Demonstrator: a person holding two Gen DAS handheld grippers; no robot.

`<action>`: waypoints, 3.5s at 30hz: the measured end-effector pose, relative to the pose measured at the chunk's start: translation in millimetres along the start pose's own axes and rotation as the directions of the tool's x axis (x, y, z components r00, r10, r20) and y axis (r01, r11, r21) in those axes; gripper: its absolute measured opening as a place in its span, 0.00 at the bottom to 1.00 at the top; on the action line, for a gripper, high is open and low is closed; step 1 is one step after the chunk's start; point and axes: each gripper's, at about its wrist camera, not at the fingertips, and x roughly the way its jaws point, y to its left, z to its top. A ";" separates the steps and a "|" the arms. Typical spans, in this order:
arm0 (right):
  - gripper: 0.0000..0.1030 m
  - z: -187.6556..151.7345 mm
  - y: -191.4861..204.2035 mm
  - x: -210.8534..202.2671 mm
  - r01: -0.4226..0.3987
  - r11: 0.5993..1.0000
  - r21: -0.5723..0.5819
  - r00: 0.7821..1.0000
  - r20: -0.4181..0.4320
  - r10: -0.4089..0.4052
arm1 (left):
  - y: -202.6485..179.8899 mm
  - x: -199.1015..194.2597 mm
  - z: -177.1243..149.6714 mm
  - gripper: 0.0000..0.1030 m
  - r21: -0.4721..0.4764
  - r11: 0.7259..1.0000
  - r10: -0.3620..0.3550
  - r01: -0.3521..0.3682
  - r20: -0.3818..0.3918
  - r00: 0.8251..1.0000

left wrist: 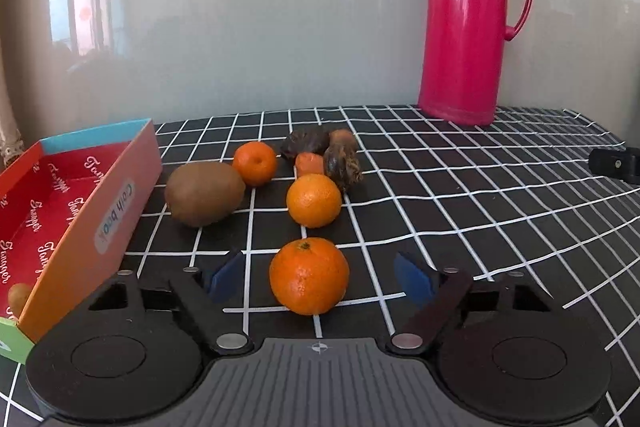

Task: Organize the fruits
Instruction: 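Move the left gripper to the large mandarin and grasp it, then carry the mandarin into the red box and release it, then grasp the kiwi with the right gripper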

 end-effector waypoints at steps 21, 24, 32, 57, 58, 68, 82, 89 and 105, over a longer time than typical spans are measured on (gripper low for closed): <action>0.84 -1.1 3.1 1.1 0.004 1.000 -0.010 1.000 -0.008 -0.004 | 9.2 2.1 -1.9 0.42 -0.045 0.999 -0.017 0.016 -0.021 1.000; 0.84 -1.2 5.3 3.2 0.008 1.000 -0.013 1.000 -0.016 -0.008 | 9.4 -3.0 -1.7 0.42 -0.041 0.999 -0.019 0.018 -0.014 1.000; 0.84 -3.0 28.6 9.0 -0.013 0.999 -0.029 0.999 -0.034 0.012 | 27.0 -17.3 -2.6 0.42 -0.057 0.998 -0.006 0.007 0.017 1.000; 0.84 -14.2 142.8 17.7 -0.176 0.974 -0.141 0.983 -0.073 0.167 | 158.9 -67.3 -13.7 0.42 -0.214 0.952 0.249 -0.218 0.134 0.959; 0.84 -14.4 145.0 17.7 -0.180 0.973 -0.142 0.983 -0.073 0.171 | 161.8 -67.2 -14.9 0.43 -0.221 0.947 0.265 -0.233 0.127 0.956; 0.84 -16.4 157.1 15.8 -0.207 0.966 -0.157 0.977 -0.075 0.198 | 167.6 -75.6 -18.6 0.96 -0.220 0.941 0.296 -0.256 0.173 0.939; 0.85 -15.7 162.2 8.2 -0.246 0.954 -0.173 0.969 -0.056 0.240 | 162.6 -78.3 -19.7 1.00 -0.211 0.935 0.329 -0.286 0.209 0.921; 0.85 -17.6 178.4 9.6 -0.277 0.944 -0.179 0.961 -0.055 0.272 | 181.0 -82.6 -23.6 1.00 -0.253 0.921 0.349 -0.297 0.191 0.917; 0.84 -19.7 234.4 17.1 -0.355 0.897 -0.262 0.934 -0.051 0.355 | 222.3 -95.2 -38.7 1.00 -0.294 0.888 0.411 -0.353 0.163 0.897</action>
